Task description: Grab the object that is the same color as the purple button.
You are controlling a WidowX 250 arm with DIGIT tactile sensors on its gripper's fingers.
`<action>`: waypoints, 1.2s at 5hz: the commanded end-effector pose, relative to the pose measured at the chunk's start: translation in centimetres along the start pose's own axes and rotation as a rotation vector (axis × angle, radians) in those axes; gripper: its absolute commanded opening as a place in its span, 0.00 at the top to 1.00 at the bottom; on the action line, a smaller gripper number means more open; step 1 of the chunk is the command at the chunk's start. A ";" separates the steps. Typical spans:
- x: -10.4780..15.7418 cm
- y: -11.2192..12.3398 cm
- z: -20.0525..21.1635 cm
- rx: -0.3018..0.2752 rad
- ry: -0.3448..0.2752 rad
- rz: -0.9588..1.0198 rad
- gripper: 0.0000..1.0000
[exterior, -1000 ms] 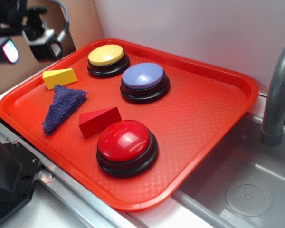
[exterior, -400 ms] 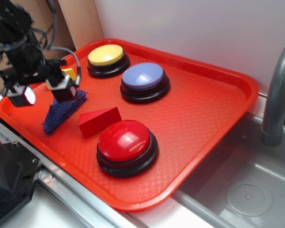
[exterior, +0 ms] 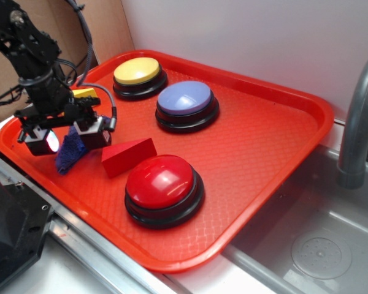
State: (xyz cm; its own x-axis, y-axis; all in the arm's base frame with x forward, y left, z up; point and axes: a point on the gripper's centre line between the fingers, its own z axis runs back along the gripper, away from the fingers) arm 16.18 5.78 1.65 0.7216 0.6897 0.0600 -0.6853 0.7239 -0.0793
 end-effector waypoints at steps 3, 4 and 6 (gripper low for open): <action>0.5 0.2 -0.4 -0.014 -0.051 0.057 1.00; 1.2 -0.3 1.1 0.018 -0.064 0.031 1.00; 2.2 -2.2 6.8 -0.020 -0.115 -0.020 1.00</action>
State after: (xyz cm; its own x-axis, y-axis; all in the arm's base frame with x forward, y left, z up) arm 18.22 5.45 7.83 0.7256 0.6743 0.1373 -0.6702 0.7377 -0.0816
